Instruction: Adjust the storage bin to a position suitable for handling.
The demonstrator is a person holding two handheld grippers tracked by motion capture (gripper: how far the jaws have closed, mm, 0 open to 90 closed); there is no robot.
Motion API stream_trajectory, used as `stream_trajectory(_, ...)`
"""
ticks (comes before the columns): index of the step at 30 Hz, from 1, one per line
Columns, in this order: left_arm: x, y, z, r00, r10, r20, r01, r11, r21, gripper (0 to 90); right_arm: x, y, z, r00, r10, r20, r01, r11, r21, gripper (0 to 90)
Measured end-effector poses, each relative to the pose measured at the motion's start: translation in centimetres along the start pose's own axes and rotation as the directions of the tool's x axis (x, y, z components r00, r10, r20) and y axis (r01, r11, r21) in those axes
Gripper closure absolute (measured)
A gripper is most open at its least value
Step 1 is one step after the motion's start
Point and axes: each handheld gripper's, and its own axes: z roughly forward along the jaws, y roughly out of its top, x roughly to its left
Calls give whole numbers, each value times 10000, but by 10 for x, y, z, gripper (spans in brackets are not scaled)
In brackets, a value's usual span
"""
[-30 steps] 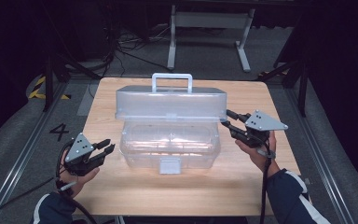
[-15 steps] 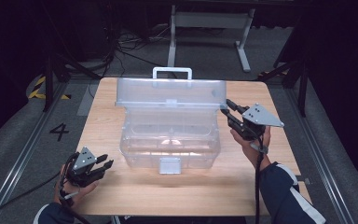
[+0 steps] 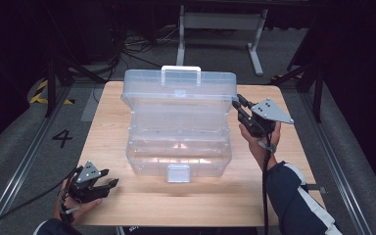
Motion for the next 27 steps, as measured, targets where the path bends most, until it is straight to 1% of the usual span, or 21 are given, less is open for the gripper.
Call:
stream_trajectory(1, 0, -1, 2, 10000, -76, 44, 75, 9998, 192, 445, 0, 1, 1, 10000, 28, 48, -28, 10000, -34, 800)
stream_trajectory(2, 0, -1, 6, 10000, -12, 40, 10, 9989, 461, 428, -1, 2, 2, 9999, -23, 134, 23, 10000, 17, 803)
stream_trajectory(3, -1, -2, 8, 9999, -84, 120, 78, 9988, 484, 410, -2, 3, 4, 9999, -29, 125, 28, 10000, 46, 806)
stream_trajectory(5, 0, -1, 9, 9999, 84, 120, -89, 9990, 434, 397, -4, 5, 7, 9999, -75, 146, 74, 9999, 94, 811)
stream_trajectory(6, 0, -1, 10, 9998, 101, 142, -107, 9989, 451, 386, -6, 6, 9, 9999, -108, 131, 107, 9999, 129, 813)
stream_trajectory(7, 0, -1, 11, 9997, -53, 237, 43, 9991, 424, 369, -7, 7, 10, 9998, -131, 123, 130, 9998, 123, 813)
stream_trajectory(8, 0, -1, 11, 9997, -53, 237, 43, 9991, 424, 351, -7, 7, 10, 9998, -131, 123, 130, 9998, 123, 813)
stream_trajectory(9, 2, -2, 12, 9997, -65, 235, 57, 9995, 309, 351, -9, 8, 12, 10000, -78, 47, 77, 9998, 166, 814)
stream_trajectory(10, 2, -5, 13, 9993, -25, 376, 22, 10000, 78, 314, -12, 10, 16, 10000, -16, -17, 16, 9997, 227, 815)
stream_trajectory(11, 2, -5, 13, 9993, -25, 376, 22, 10000, 78, 295, -12, 10, 16, 10000, -16, -17, 16, 9997, 227, 815)
stream_trajectory(12, 2, -5, 13, 9994, 9, 340, -9, 10000, 21, 295, -13, 11, 17, 10000, -9, -40, 10, 9997, 259, 816)
stream_trajectory(13, 2, -5, 14, 9993, -9, 387, 9, 10000, 11, 286, -15, 12, 19, 10000, 30, -40, -29, 9997, 245, 819)
stream_trajectory(16, 1, -5, 14, 9994, -124, 317, 121, 9999, 98, 253, -18, 14, 23, 9996, 262, -117, -258, 9993, 288, 822)
stream_trajectory(17, 1, -5, 14, 9996, -54, 280, 51, 9999, 122, 244, -20, 15, 25, 9994, 311, -140, -306, 9989, 345, 824)
stream_trajectory(21, 2, -5, 14, 9996, -83, 276, 78, 9998, 155, 235, -22, 16, 27, 9995, 256, -172, -249, 9988, 429, 824)
stream_trajectory(25, 2, -5, 14, 9996, -118, 252, 114, 9998, 175, 229, -25, 18, 30, 9990, 372, -260, -357, 9979, 532, 825)
stream_trajectory(27, 2, -5, 14, 9996, -109, 252, 104, 9998, 174, 229, -26, 19, 32, 9992, 318, -259, -303, 9978, 590, 826)
